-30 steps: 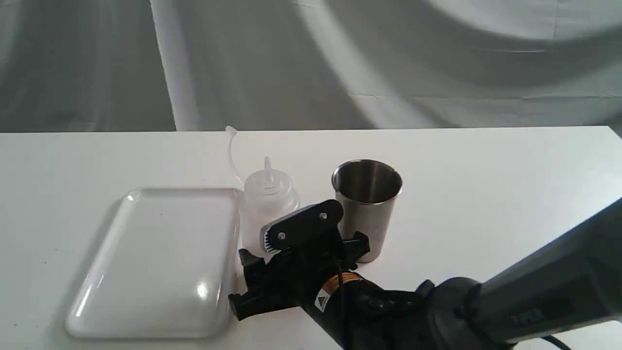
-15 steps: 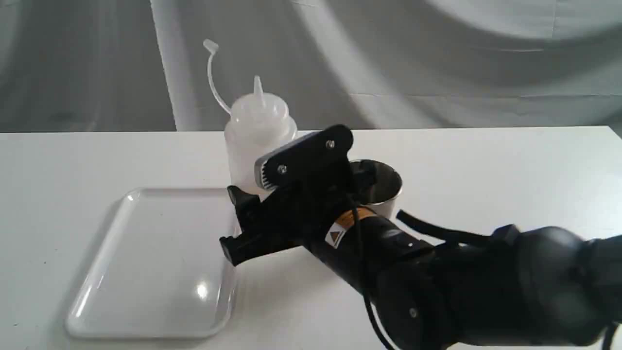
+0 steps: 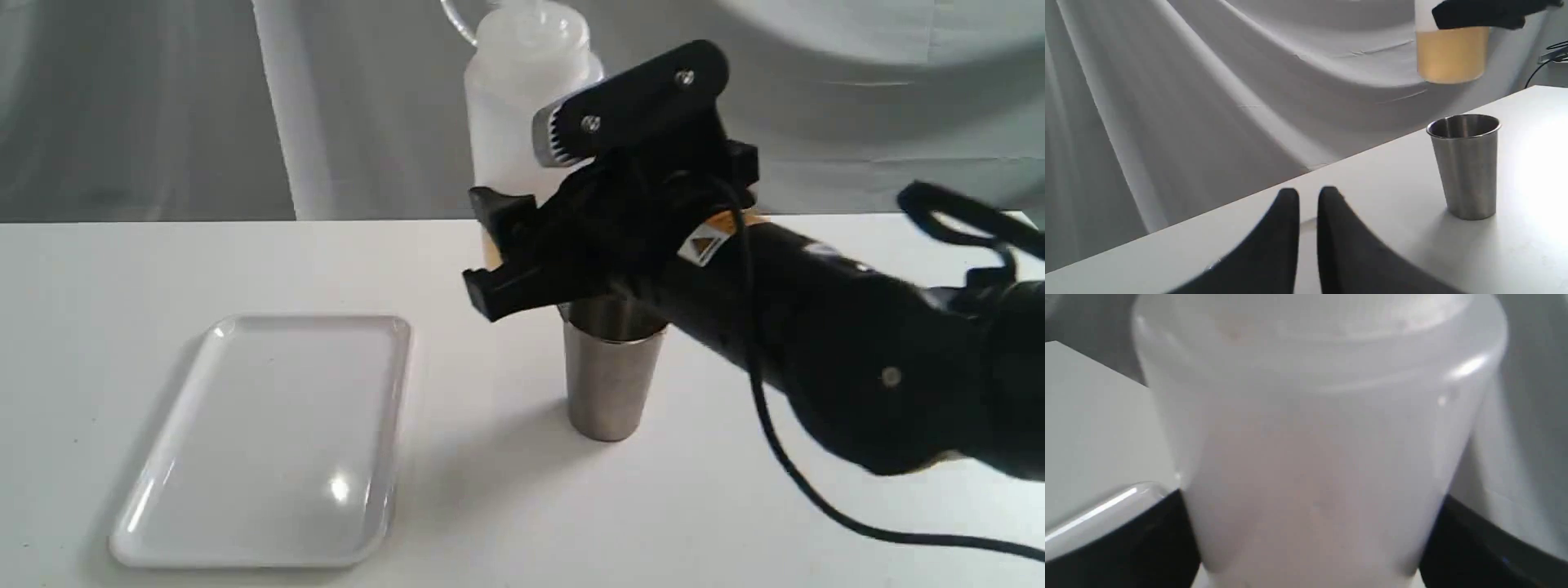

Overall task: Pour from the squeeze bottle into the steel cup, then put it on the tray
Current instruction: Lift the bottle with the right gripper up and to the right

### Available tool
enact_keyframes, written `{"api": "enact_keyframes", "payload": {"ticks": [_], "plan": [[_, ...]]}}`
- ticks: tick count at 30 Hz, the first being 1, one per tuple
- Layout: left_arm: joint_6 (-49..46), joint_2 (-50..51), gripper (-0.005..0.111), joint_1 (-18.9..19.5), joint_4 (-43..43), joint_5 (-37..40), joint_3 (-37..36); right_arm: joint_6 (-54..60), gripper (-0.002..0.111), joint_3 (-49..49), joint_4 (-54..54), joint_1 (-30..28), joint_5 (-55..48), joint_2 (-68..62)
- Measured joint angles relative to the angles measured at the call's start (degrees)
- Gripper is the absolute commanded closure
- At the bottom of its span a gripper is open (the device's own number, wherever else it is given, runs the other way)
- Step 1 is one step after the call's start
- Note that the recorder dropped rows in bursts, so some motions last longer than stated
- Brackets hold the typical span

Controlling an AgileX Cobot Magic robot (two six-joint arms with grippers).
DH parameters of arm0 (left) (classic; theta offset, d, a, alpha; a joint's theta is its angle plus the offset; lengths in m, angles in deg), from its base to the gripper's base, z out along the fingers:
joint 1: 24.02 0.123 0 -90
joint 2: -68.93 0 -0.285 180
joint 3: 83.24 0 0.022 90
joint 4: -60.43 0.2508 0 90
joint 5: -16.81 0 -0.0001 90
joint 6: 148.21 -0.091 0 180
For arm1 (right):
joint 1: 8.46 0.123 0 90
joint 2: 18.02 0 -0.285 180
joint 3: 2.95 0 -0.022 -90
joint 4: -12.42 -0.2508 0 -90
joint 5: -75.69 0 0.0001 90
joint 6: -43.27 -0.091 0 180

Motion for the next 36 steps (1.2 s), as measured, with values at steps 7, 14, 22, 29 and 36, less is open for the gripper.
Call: {"api": "enact_keyframes", "payload": {"ticks": [7, 14, 22, 29, 36], "plan": [[0.0, 0.0, 0.098, 0.0, 0.0, 0.0, 0.0, 5.97, 0.064, 0.0, -3.78, -2.82, -3.45, 1.5], [0.0, 0.0, 0.098, 0.0, 0.0, 0.0, 0.0, 15.97, 0.064, 0.0, -11.98, -5.26, -2.73, 1.75], [0.0, 0.0, 0.098, 0.0, 0.0, 0.0, 0.0, 18.13, 0.064, 0.0, -13.11, -5.66, 1.09, 5.4], [0.0, 0.0, 0.098, 0.0, 0.0, 0.0, 0.0, 18.26, 0.064, 0.0, -12.5, -10.3, 2.48, 8.08], [0.0, 0.0, 0.098, 0.0, 0.0, 0.0, 0.0, 7.19, 0.064, 0.0, 1.33, -16.77, -1.79, 8.08]]}}
